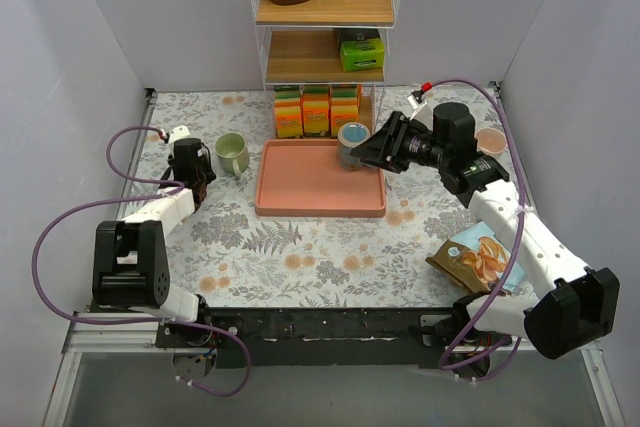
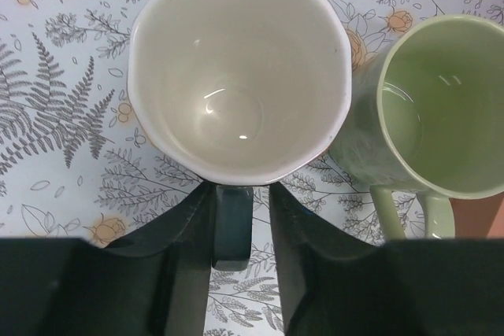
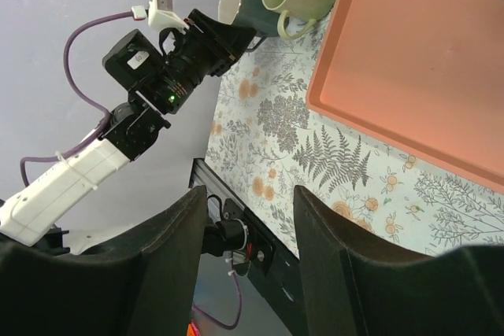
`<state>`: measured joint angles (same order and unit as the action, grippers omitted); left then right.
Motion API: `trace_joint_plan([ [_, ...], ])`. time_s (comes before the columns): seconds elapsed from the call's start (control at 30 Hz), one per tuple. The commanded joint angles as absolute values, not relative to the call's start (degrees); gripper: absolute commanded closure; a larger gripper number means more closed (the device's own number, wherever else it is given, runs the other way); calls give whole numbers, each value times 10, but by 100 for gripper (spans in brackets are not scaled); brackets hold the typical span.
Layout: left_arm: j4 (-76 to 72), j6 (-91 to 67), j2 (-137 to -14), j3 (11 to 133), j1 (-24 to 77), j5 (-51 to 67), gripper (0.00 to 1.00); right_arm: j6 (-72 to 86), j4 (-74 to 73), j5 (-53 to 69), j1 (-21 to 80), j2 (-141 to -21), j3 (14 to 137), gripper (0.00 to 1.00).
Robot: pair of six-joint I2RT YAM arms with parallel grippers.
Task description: Turn the mug right side up
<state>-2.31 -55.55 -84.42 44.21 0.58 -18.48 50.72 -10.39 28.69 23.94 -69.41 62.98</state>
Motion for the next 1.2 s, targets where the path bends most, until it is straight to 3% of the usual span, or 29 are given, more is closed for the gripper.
trace_joint_plan([
  [0.0, -64, -555, -827, 433, 7, -192, 62, 471, -112, 312, 230, -714, 673, 44],
  [0.13, -63, -562, -793, 425, 6, -192, 48, 433, -139, 304, 231, -738, 694, 44],
  [0.17, -62, -562, -787, 425, 6, -193, 38, 428, -142, 299, 231, -741, 696, 43],
  [0.27, -38, -565, -760, 430, 7, -196, 32, 389, -170, 267, 230, -754, 706, 42],
  [0.3, -25, -568, -750, 432, 6, -198, 24, 375, -183, 240, 230, -760, 719, 42],
  [0.47, 92, -656, -693, 467, 7, -221, 2, 289, -267, 183, 230, -839, 777, 42],
  [0.53, 173, -706, -658, 474, 8, -240, 2, 241, -272, 143, 230, -860, 794, 42],
  [0.73, 232, -750, -542, 453, 8, -216, 2, 32, -257, 70, 230, -924, 825, 43],
  [0.9, 265, -773, -528, 475, 8, -160, 2, -27, -224, -29, 230, -942, 804, 33],
  [1.17, 260, -812, -526, 461, 8, -78, 2, -106, -152, 53, 231, -977, 787, 34],
])
